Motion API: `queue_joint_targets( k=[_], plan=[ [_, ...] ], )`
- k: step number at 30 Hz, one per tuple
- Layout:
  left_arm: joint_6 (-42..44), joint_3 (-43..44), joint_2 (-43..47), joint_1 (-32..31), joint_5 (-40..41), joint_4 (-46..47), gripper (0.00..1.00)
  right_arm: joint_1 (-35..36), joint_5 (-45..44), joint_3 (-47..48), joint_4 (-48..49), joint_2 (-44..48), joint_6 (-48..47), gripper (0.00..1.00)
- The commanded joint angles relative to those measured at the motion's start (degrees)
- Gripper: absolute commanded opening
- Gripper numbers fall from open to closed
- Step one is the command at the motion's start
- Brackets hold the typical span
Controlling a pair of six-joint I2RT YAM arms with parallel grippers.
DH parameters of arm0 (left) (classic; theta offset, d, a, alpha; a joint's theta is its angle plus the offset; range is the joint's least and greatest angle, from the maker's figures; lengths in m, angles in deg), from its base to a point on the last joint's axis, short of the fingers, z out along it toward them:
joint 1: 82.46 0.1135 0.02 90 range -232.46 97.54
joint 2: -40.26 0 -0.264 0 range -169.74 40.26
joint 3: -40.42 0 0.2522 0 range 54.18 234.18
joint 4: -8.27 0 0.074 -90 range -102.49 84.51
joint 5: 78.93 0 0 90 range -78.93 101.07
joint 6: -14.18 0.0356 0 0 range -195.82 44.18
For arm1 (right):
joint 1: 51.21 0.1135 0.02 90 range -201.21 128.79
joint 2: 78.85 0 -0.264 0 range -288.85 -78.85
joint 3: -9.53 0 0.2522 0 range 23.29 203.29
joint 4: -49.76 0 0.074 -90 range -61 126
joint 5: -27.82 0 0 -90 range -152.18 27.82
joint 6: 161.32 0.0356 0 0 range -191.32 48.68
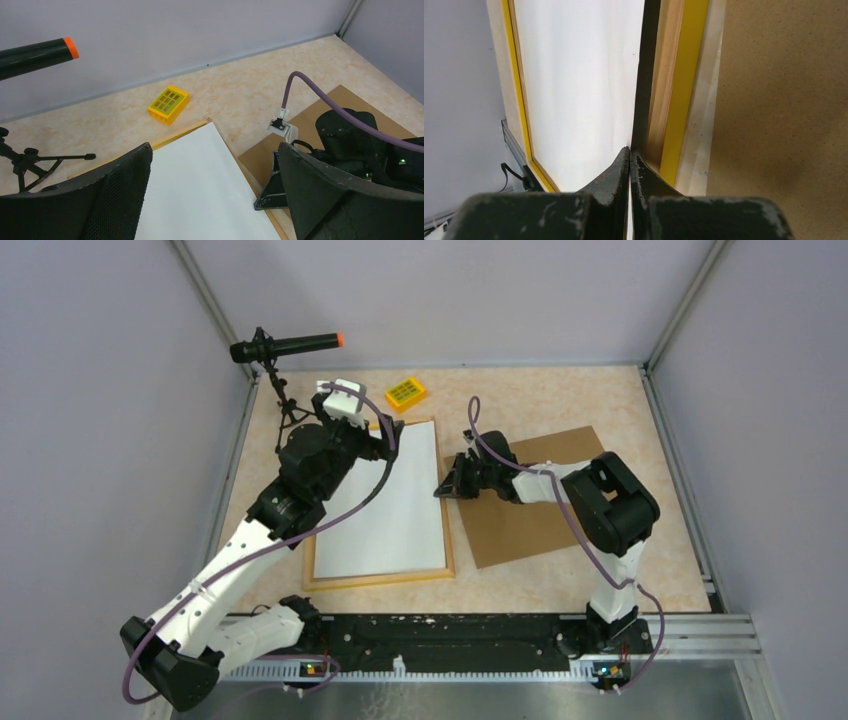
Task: Put the photo into the frame
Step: Turn over the photo from the photo frame.
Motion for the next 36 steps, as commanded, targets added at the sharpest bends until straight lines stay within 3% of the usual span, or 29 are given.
queue_joint_targets(
  k=[1,21,29,36],
  plan=[
    [-0.7,0.2,0.1,0.2,-0.8,2.4,0.98,0.3,0.5,2.7,1.0,0.8,-0.9,0.0],
    [-1.1,0.3,-0.5,0.2,-1.1,2.3,0.98,0.4,4.0,9.4,-5.7,-2.8,-5.5,0.0],
    [-1.3,0.6,-0.7,0.3,-1.5,1.8,0.98,0.7,-1.3,11.0,-13.4,0.7,-9.9,0.18],
    [-1.3,0.5,-0.9,0.2,-1.8,1.9,0.98,0.8,-11.6,13.6,-27.2,8.5,-17.5,0.55]
  ],
)
